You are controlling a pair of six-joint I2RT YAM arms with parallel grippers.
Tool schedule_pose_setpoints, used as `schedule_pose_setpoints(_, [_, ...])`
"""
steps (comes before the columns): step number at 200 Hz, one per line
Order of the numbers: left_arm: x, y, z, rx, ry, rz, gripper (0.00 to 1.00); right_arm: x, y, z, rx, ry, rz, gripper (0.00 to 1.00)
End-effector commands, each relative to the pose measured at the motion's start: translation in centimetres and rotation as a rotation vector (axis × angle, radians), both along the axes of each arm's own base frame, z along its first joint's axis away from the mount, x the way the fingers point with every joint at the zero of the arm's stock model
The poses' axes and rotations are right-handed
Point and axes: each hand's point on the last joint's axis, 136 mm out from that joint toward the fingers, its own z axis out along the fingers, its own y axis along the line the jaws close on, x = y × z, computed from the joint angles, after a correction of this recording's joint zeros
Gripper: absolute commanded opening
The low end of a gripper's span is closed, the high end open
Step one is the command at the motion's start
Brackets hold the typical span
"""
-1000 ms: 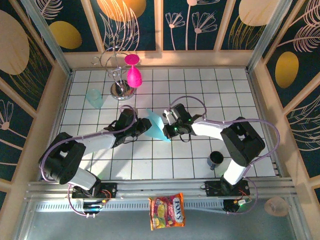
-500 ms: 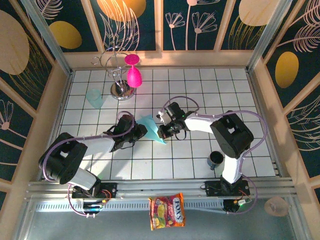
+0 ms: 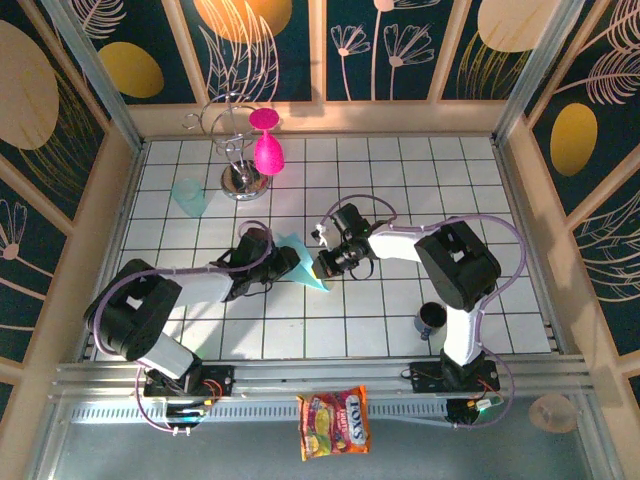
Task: Fold a paper plane with a square sheet of paper (pick it up from the middle)
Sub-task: Fourth fold the wing at the center of the table.
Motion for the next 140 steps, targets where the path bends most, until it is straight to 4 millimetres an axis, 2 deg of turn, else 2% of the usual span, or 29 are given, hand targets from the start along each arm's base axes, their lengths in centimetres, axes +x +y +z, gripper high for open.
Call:
schedule_pose_setpoints(1, [0.7,-1.0,0.9,-0.021,-0.035,-0.034,0.4,0.5,0.7,0.3,0.035,0.009,0.015,0.02])
schedule_pose_setpoints(30, [1.1,-1.0,1.0,-0.01,-0.039,-0.027,0.44,0.5,0.8,0.3,0.042,0.012,0.016,0.05])
schedule_pose_setpoints(68, [1.2,-0.5,-0.1,0.037,0.01,-0.002,0.45,0.8,0.6,1.0,0.061,-0.001,-0.003,0.11])
schedule_pose_setpoints(100, [0.8,0.3,-1.9,0.109,0.081,0.02,0.41,0.8,0.2,1.8,0.078,-0.023,-0.023,0.21])
schedule_pose_setpoints(140, [0.6,0.8,-2.5,0.131,0.108,0.041,0.39,1.5,-0.6,4.1,0.129,-0.119,-0.106,0.35])
